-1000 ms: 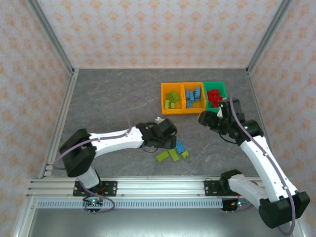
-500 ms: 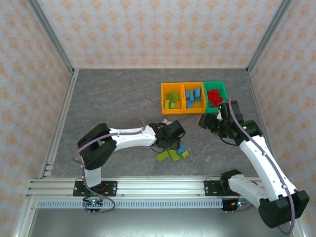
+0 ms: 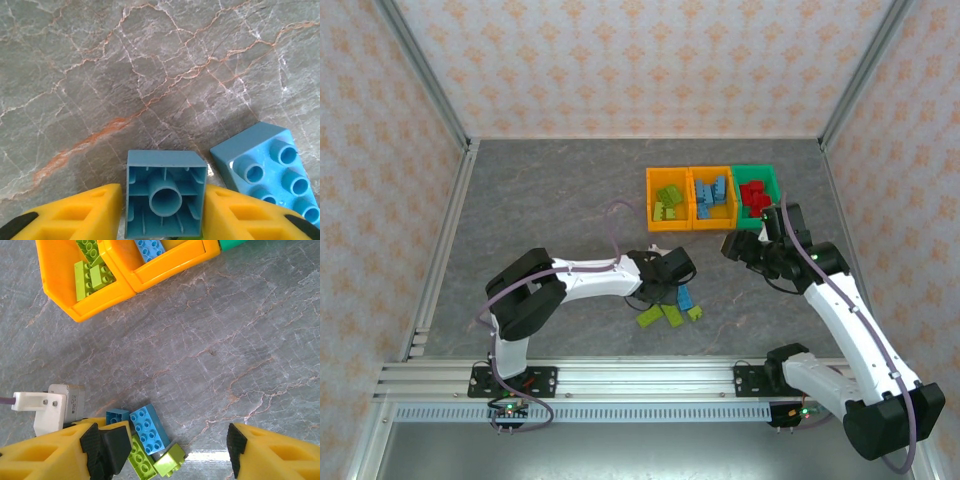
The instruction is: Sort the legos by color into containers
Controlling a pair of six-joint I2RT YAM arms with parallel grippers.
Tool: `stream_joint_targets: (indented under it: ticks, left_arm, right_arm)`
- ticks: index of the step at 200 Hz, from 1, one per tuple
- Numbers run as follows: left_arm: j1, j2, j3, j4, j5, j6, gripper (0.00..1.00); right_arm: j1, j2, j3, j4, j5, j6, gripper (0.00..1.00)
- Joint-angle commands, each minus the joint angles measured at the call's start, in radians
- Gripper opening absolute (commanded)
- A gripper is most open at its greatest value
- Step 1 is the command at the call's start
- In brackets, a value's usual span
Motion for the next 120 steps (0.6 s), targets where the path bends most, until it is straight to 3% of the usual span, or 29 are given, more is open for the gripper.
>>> stream_joint_targets:
  ticks: [1,15,54,90,120]
  left_arm:
    - [0.010,0.004,-0.011,-0.003,-0.042,0.039,0.46]
    - [0.010,0.004,-0.006,0.016,-0.040,0.066,0.45]
    - [0.010,-0.035,0.022,0.033,-0.042,0.128,0.29]
    - [0.016,-0.077,0.139,0.005,-0.128,0.194,0.29]
    - [0.056,0.002,0.330,0.047,-0.185,0.332,0.29]
  right_arm:
    - [0.005,-0.004,-0.007,-0.007,-0.009,0.012,0.70]
    - [0.005,-0.004,-0.013,0.005,-0.048,0.014,0.70]
    - [0.005,-0.004,-0.029,0.047,-0.211,0.036,0.71]
    - [0.006,-0.060,-0.020,0.060,-0.200,0.086,0.71]
    - [0.006,-0.108,-0.003,0.054,-0.119,0.111,0.71]
